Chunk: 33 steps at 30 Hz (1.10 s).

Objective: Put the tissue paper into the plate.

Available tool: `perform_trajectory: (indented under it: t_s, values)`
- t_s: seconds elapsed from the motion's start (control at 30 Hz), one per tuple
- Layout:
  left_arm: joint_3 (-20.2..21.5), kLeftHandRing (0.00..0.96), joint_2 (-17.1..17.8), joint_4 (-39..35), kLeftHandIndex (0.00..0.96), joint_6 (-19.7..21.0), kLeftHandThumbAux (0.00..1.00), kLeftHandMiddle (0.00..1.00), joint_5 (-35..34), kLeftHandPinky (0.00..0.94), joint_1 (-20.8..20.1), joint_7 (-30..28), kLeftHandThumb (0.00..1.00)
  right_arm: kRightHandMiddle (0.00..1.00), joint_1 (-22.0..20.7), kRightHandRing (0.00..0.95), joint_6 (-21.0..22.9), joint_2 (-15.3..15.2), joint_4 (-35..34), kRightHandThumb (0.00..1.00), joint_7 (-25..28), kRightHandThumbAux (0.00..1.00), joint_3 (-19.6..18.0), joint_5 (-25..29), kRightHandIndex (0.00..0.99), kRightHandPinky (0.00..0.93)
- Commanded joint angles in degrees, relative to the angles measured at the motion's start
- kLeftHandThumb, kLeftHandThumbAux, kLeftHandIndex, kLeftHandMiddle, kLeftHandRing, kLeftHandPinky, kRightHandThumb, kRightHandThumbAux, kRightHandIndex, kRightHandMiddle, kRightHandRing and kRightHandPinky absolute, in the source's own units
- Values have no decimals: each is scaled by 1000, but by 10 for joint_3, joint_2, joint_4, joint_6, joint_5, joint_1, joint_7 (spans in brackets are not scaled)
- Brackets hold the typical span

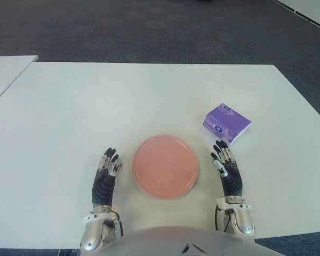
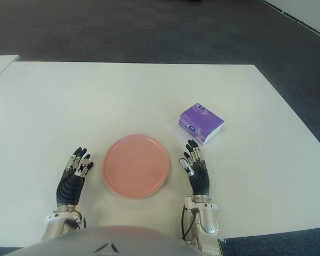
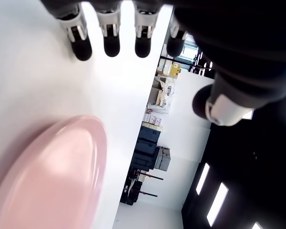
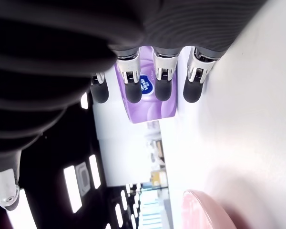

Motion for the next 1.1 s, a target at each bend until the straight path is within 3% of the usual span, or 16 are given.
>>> perform_trajectory:
  t_s: [0.03,0.43,0.83,1.03,1.1]
  values:
    - [-4,0,-17,7,0,12,511,0,5,1,-1,10,37,46,23,0,56,0,35,240,-3,525,-9,11,15,0]
    - [-5,0,-13,21,0,-8,512,0,3,0,-5,1,42,55,22,0,55,1,26,253,-13,523,-13,4,17,0]
    - [-6,0,-13,9,0,15,534,0,4,9,0,10,40,67,18,0,58,2,23,261,-3,515,-20,20,25,0]
    - [-6,0,-16,8,0,15,545,0,5,6,2,13,38,56,31,0,38,-3,-12,245,-6,504,-11,-8,14,0]
    - [-6,0,-17,9,0,15,546,0,5,6,2,14,38,47,42,0,34,-6,-53,237,-24,501,-4,-52,9,0]
